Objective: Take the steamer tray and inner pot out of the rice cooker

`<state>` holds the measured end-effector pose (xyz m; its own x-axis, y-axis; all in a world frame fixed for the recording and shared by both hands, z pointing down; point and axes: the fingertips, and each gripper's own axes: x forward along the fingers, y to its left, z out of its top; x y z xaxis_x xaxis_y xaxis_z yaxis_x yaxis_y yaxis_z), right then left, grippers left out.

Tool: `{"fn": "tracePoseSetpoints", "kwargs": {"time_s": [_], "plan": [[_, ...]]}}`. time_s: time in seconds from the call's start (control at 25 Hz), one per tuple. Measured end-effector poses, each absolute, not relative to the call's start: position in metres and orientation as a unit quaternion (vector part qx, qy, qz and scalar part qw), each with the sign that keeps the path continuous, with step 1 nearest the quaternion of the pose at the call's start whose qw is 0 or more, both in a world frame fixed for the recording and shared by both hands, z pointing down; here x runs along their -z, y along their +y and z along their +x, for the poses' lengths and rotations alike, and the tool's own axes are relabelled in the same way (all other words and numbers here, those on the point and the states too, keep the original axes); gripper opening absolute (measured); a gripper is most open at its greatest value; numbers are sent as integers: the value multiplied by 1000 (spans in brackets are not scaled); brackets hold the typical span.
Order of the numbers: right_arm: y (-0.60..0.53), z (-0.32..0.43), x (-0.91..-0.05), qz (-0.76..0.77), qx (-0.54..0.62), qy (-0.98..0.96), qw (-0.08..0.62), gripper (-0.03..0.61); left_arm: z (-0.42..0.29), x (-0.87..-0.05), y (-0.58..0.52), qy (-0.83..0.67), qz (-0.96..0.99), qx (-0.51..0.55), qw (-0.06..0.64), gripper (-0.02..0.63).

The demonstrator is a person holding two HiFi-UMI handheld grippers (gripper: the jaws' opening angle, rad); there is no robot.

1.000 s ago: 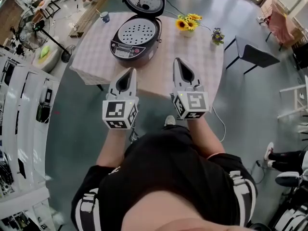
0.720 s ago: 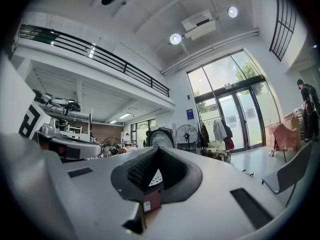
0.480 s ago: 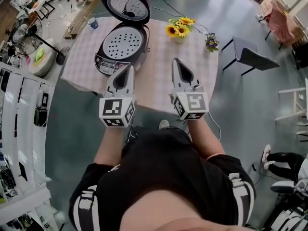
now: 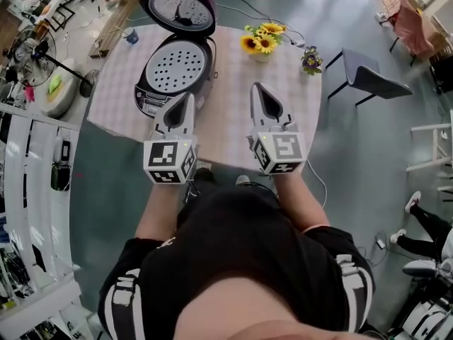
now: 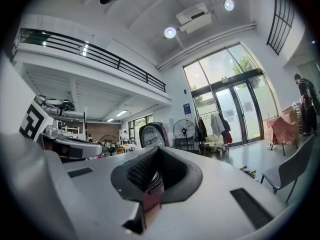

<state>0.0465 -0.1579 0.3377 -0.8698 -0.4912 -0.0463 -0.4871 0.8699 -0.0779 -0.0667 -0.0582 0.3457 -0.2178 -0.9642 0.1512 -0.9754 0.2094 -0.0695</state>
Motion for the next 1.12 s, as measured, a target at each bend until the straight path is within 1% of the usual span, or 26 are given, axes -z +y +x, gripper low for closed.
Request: {"fn": "tracePoseSetpoints", "kwargs": {"time_s": [0.52, 0.76, 1.0, 1.12], "plan": [[-180, -6, -322, -320, 26, 947, 30, -2, -136, -330, -103, -731, 677, -81, 28, 3], [-176, -44, -328, -342, 24, 939, 22, -2, -182, -339, -106, -724, 684, -88, 38, 3], [-170, -82, -333, -367, 21, 930, 20, -2, -223, -341, -103, -708, 700, -90, 22, 3], [-168, -98, -332, -377, 15, 926, 25, -2, -247, -344, -100, -709, 700, -88, 29, 4]]}}
